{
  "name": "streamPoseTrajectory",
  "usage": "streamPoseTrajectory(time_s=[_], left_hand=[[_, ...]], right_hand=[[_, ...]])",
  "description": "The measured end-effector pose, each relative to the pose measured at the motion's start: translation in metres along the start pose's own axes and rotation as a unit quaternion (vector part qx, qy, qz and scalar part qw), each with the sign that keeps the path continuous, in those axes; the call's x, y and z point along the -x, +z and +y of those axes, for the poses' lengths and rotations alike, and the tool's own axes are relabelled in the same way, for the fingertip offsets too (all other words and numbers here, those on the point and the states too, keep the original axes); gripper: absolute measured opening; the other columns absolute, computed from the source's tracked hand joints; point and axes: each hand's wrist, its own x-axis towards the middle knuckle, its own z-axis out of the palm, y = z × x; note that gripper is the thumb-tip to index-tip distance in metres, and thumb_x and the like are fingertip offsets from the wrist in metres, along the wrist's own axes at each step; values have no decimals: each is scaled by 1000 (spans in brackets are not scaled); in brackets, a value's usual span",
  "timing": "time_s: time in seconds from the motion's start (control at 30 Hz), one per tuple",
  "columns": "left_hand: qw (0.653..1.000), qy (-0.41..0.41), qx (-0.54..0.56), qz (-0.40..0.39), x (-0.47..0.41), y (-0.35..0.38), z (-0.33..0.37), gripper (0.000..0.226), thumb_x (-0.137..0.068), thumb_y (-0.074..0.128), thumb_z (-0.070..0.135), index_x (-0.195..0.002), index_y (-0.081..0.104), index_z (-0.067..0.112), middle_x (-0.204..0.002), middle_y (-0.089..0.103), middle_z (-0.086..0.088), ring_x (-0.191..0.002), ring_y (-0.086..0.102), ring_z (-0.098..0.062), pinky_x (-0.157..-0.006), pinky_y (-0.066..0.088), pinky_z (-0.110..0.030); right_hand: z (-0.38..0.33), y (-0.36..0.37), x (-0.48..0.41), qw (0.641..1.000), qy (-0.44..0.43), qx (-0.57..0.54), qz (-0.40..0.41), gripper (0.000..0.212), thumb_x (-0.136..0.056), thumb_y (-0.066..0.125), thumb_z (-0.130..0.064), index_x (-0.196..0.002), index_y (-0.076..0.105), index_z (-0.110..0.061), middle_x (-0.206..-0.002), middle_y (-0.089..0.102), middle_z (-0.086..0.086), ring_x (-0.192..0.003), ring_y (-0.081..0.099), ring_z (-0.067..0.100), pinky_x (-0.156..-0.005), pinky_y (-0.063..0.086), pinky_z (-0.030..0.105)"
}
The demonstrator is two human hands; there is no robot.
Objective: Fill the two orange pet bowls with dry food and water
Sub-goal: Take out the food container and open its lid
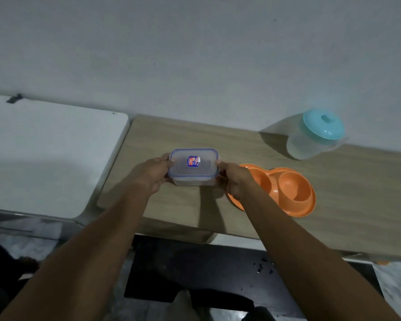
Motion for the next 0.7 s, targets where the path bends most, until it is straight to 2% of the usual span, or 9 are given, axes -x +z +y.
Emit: streamPoseTrajectory(time_s=[0.07, 0.17, 0.27, 0.33, 0.43, 0.5, 0.57, 0.63, 0.7], left_hand=[[1000, -11, -3, -16, -9, -2, 2, 21, -100, 46, 8, -111, 63, 12, -86, 69, -4, -71, 63, -16, -49, 52, -23], [1000, -3, -31, 1, -19, -5, 1, 24, -92, 62, 19, -110, 68, 4, -90, 73, -13, -73, 67, -26, -65, 58, -36], [995, 16, -92, 40, -28, -8, 1, 33, -74, 73, 34, -98, 74, 12, -88, 75, -16, -71, 72, -32, -70, 60, -51], [980, 44, -172, 87, -23, -7, 9, 31, -71, 73, 37, -95, 71, 18, -92, 75, -4, -72, 72, -22, -70, 60, -38], [926, 124, -340, 108, -26, -1, 20, 44, -80, 68, 34, -123, 63, 26, -119, 65, 6, -105, 63, -15, -81, 42, -21], [926, 163, -337, 45, -33, 9, 30, 36, -85, 69, 30, -120, 68, 19, -120, 67, 2, -106, 61, -13, -80, 38, -19], [926, 149, -346, -19, -46, 20, 40, 27, -88, 66, 37, -99, 76, 14, -107, 73, -3, -98, 64, -14, -76, 41, -22], [910, 110, -394, -74, -64, 25, 49, 46, -90, 59, 49, -90, 74, 6, -101, 73, -11, -96, 65, -23, -75, 42, -29], [907, 73, -403, -103, -78, 26, 55, 54, -88, 61, 54, -91, 74, 2, -100, 72, -15, -93, 66, -27, -75, 45, -31]], right_hand=[[4, 1, -10, 998, -30, 9, 55, 17, -84, 77, -4, -78, 61, -6, -82, 64, 17, -67, 62, 28, -53, 60, 39], [12, 0, -18, 991, -82, 41, 102, 24, -68, 84, -21, -71, 64, -9, -82, 71, 17, -74, 70, 35, -74, 61, 63], [15, 6, -2, 966, -150, 110, 178, 36, -65, 83, -42, -88, 64, -21, -87, 75, 6, -85, 73, 31, -82, 60, 51], [20, 14, 23, 938, -213, 150, 230, 41, -77, 83, -39, -105, 60, -22, -101, 67, 2, -86, 66, 20, -78, 50, 37], [46, 28, 43, 897, -320, 172, 251, 31, -81, 82, -33, -93, 59, -16, -97, 56, -1, -72, 53, 6, -69, 36, 31], [61, 41, 44, 935, -275, 121, 191, 30, -83, 81, -37, -77, 60, -16, -79, 63, -2, -70, 57, 11, -70, 46, 38], [67, 47, 40, 975, -151, 75, 147, 39, -83, 79, -47, -68, 59, -16, -65, 63, -3, -65, 59, 17, -73, 54, 45], [63, 49, 38, 994, -54, 15, 99, 40, -83, 79, -49, -71, 64, -14, -70, 66, 2, -64, 63, 20, -65, 56, 40], [55, 49, 38, 997, 14, -58, 44, 31, -86, 80, -39, -85, 69, -10, -88, 74, 8, -70, 69, 21, -63, 58, 34]])
